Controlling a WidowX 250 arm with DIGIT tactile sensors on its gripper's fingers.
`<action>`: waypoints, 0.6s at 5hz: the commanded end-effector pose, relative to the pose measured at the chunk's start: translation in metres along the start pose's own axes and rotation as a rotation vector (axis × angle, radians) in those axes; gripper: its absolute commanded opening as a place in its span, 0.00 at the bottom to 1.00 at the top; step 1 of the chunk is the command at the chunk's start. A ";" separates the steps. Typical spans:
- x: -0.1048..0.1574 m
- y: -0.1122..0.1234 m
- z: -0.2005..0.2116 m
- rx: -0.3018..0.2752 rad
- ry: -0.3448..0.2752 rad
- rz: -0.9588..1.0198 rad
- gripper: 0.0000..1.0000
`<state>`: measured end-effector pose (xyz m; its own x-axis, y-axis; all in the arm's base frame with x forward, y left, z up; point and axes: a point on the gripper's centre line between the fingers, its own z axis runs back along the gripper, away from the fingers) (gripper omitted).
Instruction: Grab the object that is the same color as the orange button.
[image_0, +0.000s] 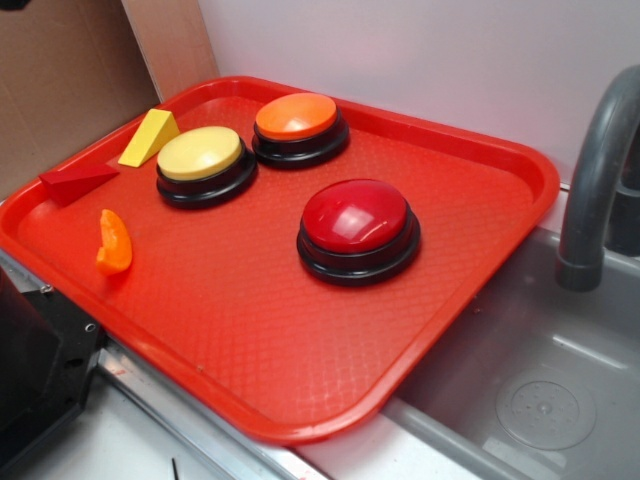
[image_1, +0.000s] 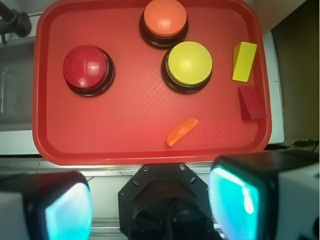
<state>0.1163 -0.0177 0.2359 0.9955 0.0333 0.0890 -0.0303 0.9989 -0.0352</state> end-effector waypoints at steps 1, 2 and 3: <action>0.000 0.000 0.000 0.000 0.000 0.000 1.00; 0.022 0.033 -0.019 0.033 0.021 0.164 1.00; 0.040 0.037 -0.034 0.096 -0.003 0.315 1.00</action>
<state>0.1554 0.0173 0.1958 0.9332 0.3530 0.0672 -0.3553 0.9344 0.0260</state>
